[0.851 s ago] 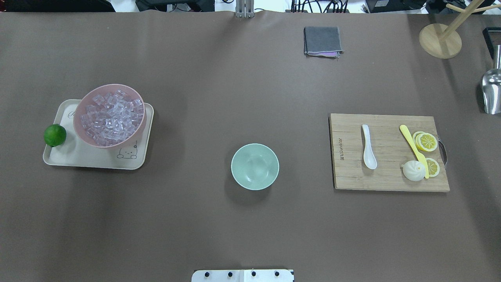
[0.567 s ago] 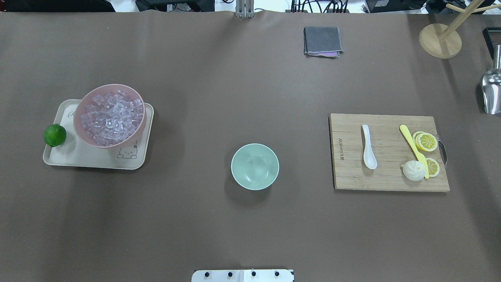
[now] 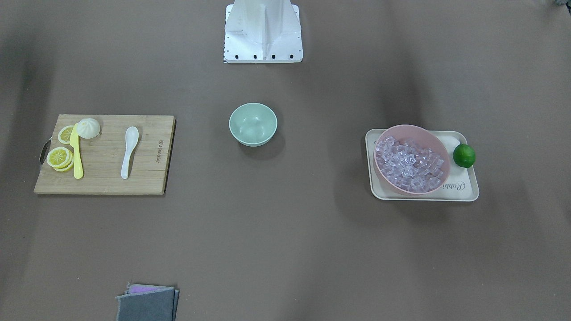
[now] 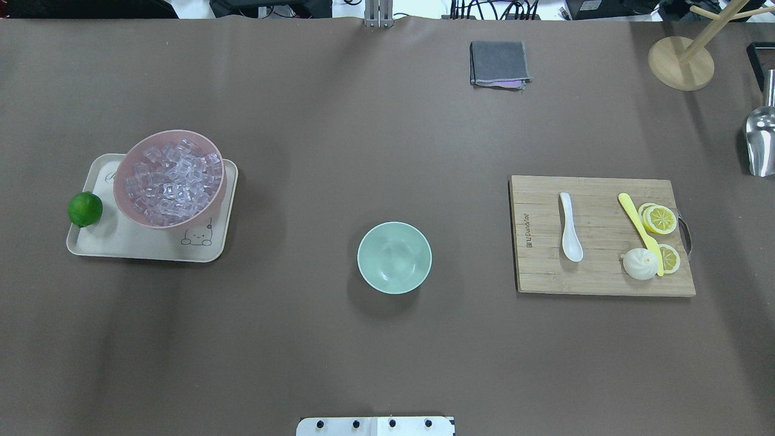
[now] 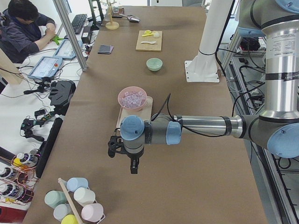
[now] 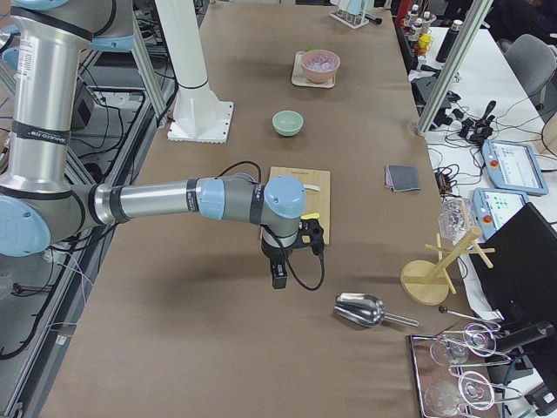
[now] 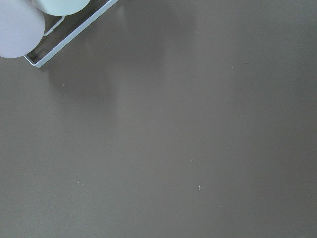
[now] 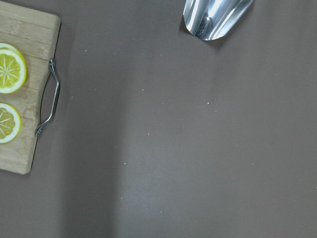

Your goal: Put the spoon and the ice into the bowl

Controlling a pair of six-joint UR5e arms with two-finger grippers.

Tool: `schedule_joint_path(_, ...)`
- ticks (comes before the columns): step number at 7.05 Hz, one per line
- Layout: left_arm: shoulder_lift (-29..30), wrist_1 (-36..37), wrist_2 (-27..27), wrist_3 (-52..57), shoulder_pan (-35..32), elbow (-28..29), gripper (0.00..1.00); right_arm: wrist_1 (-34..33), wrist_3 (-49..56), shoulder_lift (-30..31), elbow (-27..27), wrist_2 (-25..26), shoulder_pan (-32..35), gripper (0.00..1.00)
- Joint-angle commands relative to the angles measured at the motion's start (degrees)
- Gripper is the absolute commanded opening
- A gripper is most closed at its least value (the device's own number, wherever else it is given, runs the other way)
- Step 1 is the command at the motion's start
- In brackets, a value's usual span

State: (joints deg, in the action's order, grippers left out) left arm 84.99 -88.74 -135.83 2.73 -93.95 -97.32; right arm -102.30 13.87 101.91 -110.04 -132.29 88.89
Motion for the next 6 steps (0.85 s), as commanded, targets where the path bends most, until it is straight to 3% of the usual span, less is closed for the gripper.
schedule_joint_path(1,0.79,-0.12,-0.14,-0.18,0.00,-1.99,0.98,1.65,-0.16,0.13,-0.43,-3.48,0.05,1.00)
schedule_joint_path(3,0.97,-0.29,-0.14,-0.35,-0.09,-5.24,0.98,13.82,-0.94,0.83,-0.35,-3.50,0.14,1.00)
schedule_joint_path(6,1.58,-21.77,-0.14,-0.62,-0.09,-1.39,0.98,25.01,-1.30,-0.30,-0.35,-2.97,0.23,1.00)
